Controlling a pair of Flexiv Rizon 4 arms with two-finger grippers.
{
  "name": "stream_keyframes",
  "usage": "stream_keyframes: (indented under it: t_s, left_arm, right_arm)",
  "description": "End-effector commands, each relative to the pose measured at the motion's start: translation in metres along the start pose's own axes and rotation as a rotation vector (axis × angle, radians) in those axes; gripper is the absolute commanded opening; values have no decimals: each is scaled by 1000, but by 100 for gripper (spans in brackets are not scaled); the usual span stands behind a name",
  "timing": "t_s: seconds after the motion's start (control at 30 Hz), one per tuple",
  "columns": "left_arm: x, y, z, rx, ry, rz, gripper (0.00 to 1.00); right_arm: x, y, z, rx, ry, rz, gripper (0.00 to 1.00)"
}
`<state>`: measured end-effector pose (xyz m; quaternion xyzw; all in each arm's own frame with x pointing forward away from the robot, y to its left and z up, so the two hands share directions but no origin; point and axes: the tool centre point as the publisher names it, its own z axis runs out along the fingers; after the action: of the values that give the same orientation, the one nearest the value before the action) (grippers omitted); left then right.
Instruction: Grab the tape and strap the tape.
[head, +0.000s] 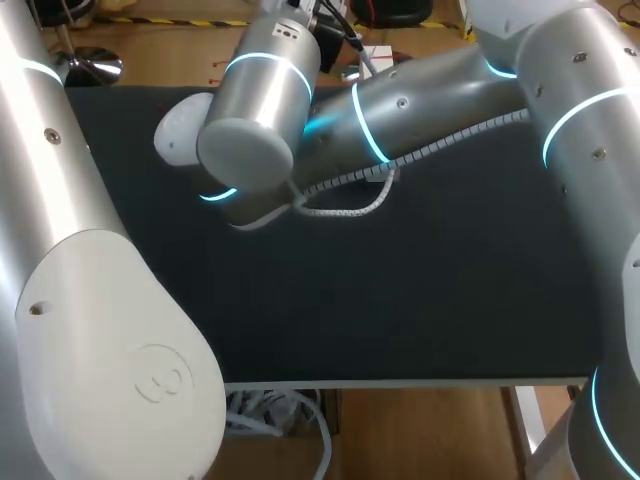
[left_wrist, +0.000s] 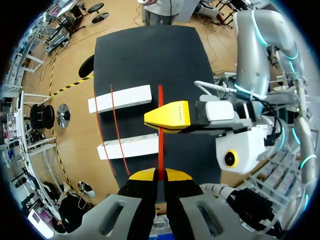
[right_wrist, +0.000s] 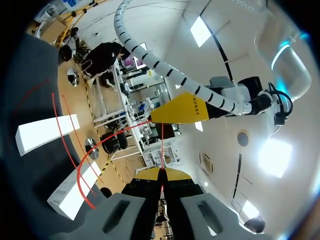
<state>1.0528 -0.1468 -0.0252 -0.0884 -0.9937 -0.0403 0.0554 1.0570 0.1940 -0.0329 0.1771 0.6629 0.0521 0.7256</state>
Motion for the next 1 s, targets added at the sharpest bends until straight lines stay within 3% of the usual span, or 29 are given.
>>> stream_keyframes:
  t_s: [0.03, 1.0]
  left_arm:
    - [-2, -1, -2, -5, 7, 0, 0]
    - [-2, -1, -2, -5, 7, 0, 0]
  right_arm:
    - [-2, 3, 2, -4, 5, -4, 0]
    - [4, 19, 5, -36, 27, 0, 0]
